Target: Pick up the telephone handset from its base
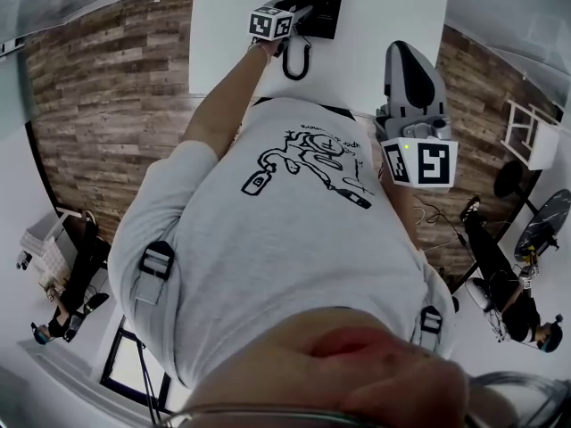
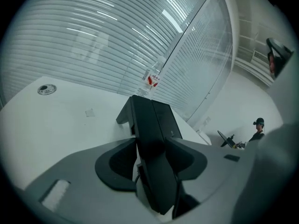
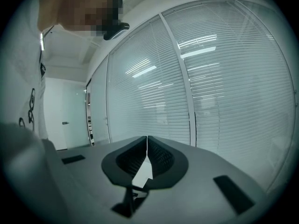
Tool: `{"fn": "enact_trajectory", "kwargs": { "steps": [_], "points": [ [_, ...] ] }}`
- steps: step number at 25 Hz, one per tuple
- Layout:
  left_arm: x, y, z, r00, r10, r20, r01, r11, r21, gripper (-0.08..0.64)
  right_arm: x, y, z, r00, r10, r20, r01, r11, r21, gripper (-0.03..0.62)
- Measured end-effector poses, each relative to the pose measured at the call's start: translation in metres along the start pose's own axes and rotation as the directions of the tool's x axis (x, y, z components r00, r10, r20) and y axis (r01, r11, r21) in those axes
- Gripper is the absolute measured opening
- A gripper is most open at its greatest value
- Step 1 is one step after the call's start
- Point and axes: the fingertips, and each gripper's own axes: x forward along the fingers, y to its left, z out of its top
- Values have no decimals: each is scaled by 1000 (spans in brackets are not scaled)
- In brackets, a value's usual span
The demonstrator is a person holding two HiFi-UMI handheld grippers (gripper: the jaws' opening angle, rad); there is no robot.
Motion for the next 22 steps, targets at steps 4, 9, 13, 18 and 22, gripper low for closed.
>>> {"fn": "enact_trajectory", "kwargs": {
  "steps": [4, 9, 13, 18, 22],
  "points": [
    [2, 0, -2, 999, -40, 12, 41, 999, -17, 176, -4, -3, -1, 1000, -15, -7, 15, 1000, 0, 6],
    [-2, 0, 0, 1000, 17, -1, -17, 1000, -23, 152, -5, -5, 0, 1000, -20, -3, 20, 1000, -2, 6],
    [-4, -1, 0, 995, 97, -30, -98, 995, -35, 144, -6, -4, 2, 1000, -11, 0, 11, 1000, -8, 6],
    [-9, -4, 1, 990, 139, -14, -140, 989, -55, 140, -11, -7, 2, 1000, -14, -2, 14, 1000, -12, 6],
    [-13, -2, -5, 989, 151, -10, -151, 983, -103, 135, -15, -10, 1, 1000, -14, -2, 14, 1000, -12, 6]
  ]
}}
